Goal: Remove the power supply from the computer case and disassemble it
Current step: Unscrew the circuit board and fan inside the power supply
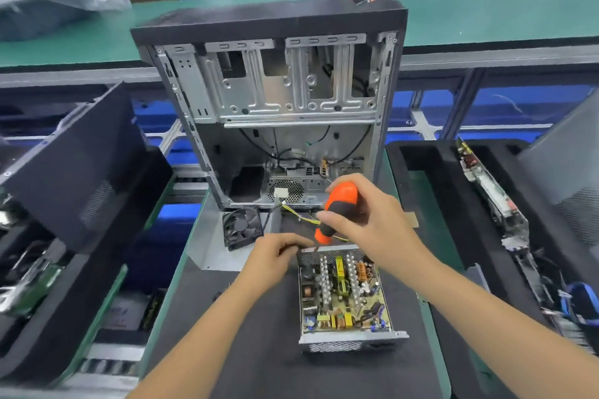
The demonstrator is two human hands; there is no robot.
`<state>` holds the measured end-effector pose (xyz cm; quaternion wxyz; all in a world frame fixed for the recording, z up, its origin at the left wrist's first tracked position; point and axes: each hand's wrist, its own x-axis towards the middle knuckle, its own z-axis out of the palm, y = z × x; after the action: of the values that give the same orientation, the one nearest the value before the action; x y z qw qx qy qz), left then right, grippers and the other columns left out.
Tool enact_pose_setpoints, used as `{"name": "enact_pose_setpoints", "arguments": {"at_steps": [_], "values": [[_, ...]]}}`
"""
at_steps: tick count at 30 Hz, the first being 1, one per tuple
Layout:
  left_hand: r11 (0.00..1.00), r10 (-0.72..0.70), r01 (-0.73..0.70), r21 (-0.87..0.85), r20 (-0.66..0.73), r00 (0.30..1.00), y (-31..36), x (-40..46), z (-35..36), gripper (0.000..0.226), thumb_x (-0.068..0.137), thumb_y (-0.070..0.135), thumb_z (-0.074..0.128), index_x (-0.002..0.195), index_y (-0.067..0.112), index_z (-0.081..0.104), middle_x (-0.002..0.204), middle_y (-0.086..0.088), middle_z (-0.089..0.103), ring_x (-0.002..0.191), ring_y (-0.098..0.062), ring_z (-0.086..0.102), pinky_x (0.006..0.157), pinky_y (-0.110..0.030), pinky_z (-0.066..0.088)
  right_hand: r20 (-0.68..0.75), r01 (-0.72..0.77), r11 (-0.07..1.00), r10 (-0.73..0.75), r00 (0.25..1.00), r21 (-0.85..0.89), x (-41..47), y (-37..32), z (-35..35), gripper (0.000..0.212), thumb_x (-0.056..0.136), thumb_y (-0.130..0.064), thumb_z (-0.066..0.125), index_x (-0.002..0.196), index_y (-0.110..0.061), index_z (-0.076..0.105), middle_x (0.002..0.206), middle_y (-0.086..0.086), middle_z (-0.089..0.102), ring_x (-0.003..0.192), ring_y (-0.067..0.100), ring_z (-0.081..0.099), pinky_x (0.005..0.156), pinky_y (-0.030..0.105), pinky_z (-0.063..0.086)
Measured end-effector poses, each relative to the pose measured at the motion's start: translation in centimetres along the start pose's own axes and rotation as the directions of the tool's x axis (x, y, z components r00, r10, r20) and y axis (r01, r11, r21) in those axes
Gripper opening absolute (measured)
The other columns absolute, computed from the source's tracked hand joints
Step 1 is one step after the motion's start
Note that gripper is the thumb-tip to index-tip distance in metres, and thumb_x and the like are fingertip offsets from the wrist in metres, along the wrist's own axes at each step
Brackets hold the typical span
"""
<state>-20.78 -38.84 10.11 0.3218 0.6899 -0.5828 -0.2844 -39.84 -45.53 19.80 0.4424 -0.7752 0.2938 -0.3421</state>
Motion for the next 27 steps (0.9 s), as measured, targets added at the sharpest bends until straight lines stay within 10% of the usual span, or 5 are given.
{"name": "enact_pose_setpoints", "arguments": {"at_steps": [7,14,27], "values": [[0.945,-0.171,0.148,-0.290,-0.056,0.984,-2.2,-3.5,1.9,0.055,0.095,-0.012,0.040,0.109,0.039,0.057,0.112,0.020,0.064,0.109,0.011,0.058,0.097,-0.013,0.042,0.120,0.078,0.987,-0.061,0.991,-0.141,1.1,0.7,3.0,0.033,0.080,-0.041,0.073,0.104,-0.028,0.054,0.085,-0.008,0.062,0.080,0.015,0.058,0.075,0.035,0.050],[0.960,-0.175,0.156,-0.233,-0.064,0.983,-4.6,-3.4,3.9,0.042,0.090,-0.008,0.052,0.125,0.014,0.063,0.111,0.017,0.063,0.108,0.009,0.059,0.096,-0.005,0.039,0.165,0.079,0.968,-0.040,0.985,-0.236,2.3,2.0,4.5,0.032,0.081,-0.047,0.068,0.105,-0.035,0.050,0.090,-0.016,0.059,0.084,0.009,0.056,0.078,0.032,0.050],[0.950,-0.074,0.045,-0.309,-0.083,0.994,-4.9,-2.6,4.5,0.035,0.087,0.001,0.060,0.108,0.030,0.059,0.108,0.015,0.067,0.108,0.001,0.062,0.099,-0.018,0.045,0.154,0.009,0.967,0.031,0.988,-0.255,2.7,2.4,5.4,0.031,0.079,-0.045,0.069,0.101,-0.031,0.052,0.087,-0.011,0.063,0.083,0.015,0.061,0.078,0.041,0.052]]}}
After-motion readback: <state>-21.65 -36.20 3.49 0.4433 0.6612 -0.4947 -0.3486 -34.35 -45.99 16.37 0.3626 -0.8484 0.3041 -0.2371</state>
